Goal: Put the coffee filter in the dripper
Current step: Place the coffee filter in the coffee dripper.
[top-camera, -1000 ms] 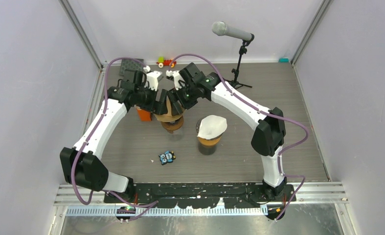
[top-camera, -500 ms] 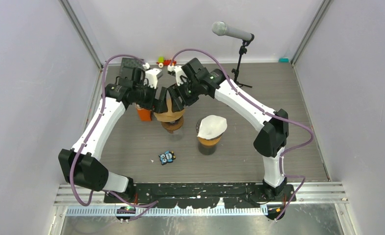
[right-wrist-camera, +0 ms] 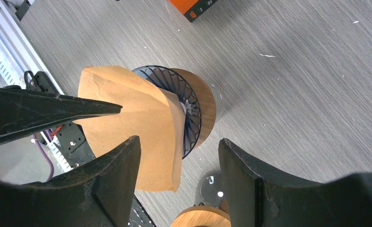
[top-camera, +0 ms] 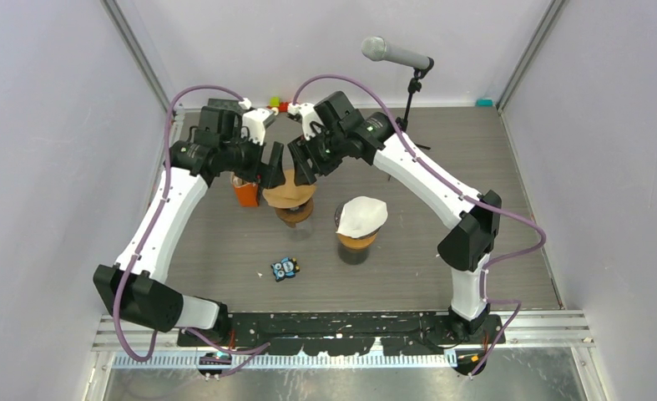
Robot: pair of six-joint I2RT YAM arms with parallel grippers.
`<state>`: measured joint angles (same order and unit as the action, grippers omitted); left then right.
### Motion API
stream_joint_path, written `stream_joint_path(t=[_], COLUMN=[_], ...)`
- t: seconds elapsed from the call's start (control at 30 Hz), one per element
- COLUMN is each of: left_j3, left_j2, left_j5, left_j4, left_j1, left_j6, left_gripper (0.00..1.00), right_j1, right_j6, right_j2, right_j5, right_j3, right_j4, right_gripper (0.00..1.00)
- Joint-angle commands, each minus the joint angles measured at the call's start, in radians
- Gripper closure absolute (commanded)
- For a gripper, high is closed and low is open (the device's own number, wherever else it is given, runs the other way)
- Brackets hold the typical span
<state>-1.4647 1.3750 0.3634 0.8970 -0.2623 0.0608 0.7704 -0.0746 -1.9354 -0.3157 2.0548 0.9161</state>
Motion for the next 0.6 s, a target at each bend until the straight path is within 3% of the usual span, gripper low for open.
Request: stream_joint_path(t=[0.0, 0.57], left_j3=[-0.027, 0.055], left_j2=[-0.040, -0.053], left_j5=[0.026, 0.056], left_j4=[-0.024, -0.100], left_j1=[0.000, 0.001], left_j6=[0.009, 0.005], left_gripper=[0.09, 0.07], right_j1=[-0.005, -0.009], right_j6=[0.024, 0.031], right_j2=[0.068, 0.061], right_j5=[0.019, -0.016], right_j3=[0.041, 0.001], right_j4=[0.006, 0.006], right_gripper=[0.34, 0.34])
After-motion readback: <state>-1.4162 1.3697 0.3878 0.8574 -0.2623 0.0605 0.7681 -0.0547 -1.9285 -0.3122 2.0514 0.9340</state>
